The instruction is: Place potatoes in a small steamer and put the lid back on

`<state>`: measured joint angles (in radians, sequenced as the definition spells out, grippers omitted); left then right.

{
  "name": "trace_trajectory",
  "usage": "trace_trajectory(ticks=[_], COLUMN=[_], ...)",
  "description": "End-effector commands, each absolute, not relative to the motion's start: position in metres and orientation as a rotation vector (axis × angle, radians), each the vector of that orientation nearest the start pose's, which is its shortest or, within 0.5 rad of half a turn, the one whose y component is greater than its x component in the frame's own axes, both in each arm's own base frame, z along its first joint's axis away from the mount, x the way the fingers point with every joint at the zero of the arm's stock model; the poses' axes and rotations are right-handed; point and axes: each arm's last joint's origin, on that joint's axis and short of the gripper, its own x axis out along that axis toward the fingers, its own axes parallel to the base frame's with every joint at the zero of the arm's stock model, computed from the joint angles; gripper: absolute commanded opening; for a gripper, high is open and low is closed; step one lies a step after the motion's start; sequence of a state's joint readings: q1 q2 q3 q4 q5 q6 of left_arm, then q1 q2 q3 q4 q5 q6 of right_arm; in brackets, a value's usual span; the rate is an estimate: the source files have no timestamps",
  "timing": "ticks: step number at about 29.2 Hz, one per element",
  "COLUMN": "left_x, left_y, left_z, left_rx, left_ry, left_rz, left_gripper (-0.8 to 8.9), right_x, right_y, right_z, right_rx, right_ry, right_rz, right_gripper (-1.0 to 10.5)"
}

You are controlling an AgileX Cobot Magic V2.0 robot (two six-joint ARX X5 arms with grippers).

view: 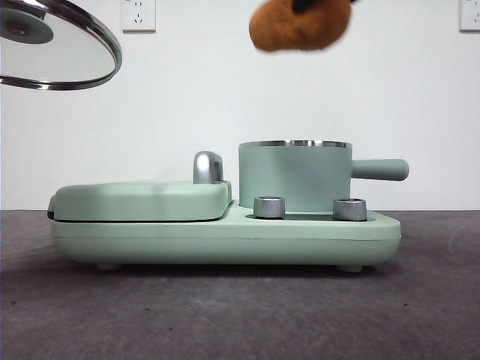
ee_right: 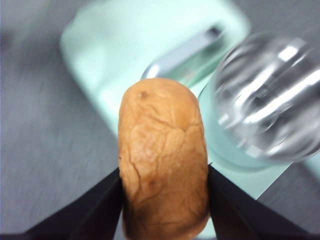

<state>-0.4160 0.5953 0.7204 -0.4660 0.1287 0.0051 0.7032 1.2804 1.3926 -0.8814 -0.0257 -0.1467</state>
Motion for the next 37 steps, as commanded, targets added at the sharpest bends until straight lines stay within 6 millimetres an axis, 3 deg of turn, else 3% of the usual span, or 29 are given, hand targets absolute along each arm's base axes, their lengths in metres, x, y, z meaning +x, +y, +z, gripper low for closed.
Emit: trace_trajectory(ticks=[1, 8, 18, 25, 37], left_x=[0.116, 0.116, 0.116, 0.116, 0.116], left_y=[-0.055, -0.055, -0.055, -0.055, -0.055], left_z=[0.317, 0.317, 0.317, 0.317, 0.317], left_rx=[0.057, 0.057, 0.056, 0.056, 0.056], left_ry=[0.282, 0.282, 0.282, 0.282, 0.281], left_rz=[-0.543, -0.543, -0.543, -0.543, -0.543], left_gripper=[0.14, 0.15, 0.15, 0.15, 0.15], right_x=[0.213, 0.275, 0.342, 0.367, 0.384], right_y=[0.166, 0.168, 0.175, 0.179, 0.181], right_z=[0.388, 0.387, 0.341, 0.314, 0.275], right_rx=[-0.343, -0.317, -0.307, -0.312, -0.319], right_ry=[0.686, 0.715, 0.788, 0.799, 0.917], right_rz=[0.693, 0.597, 0.582, 0.573, 0.559], right_gripper=[2.0, 2.0, 2.0, 2.0, 2.0])
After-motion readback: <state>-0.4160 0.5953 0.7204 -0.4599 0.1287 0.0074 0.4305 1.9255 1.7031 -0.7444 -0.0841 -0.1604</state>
